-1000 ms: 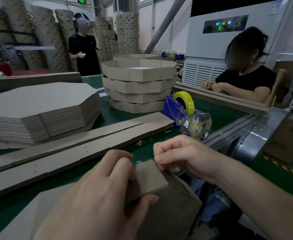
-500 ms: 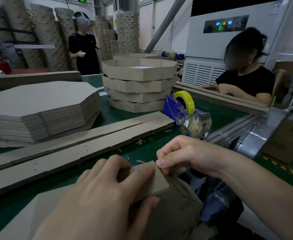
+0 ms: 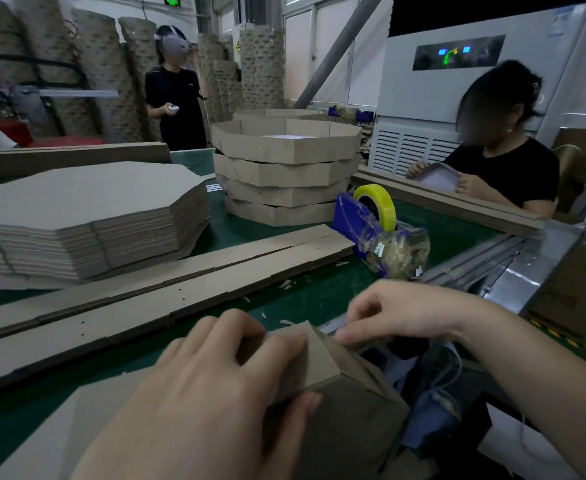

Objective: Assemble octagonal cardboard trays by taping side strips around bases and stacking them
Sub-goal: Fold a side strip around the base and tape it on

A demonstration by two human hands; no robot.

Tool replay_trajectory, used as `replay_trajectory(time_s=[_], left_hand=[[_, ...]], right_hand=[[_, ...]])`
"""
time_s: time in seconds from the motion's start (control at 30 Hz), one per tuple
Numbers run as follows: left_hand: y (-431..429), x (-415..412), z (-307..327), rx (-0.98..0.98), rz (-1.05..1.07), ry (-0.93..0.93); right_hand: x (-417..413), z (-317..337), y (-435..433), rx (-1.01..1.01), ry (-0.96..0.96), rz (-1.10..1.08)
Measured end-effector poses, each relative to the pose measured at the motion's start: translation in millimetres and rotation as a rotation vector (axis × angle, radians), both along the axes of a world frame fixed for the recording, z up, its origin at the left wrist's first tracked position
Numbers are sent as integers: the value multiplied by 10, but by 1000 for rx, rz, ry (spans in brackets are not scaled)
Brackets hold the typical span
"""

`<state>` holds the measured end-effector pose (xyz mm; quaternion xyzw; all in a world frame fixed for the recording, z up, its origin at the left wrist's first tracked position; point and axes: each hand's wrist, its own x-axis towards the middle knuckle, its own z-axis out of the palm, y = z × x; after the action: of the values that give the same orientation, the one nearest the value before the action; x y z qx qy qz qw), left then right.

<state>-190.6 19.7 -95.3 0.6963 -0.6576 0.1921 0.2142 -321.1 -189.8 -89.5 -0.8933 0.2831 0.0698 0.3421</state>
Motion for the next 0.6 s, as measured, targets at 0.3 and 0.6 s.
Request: replay_trajectory(time_s=[0.3,0.6], left_hand=[[10,-1,23,-2,-2,88],[160,47,92,104,48,15]], right_hand=[[123,-290,834,36,-698,121],[263,-405,771,-76,-805,140]])
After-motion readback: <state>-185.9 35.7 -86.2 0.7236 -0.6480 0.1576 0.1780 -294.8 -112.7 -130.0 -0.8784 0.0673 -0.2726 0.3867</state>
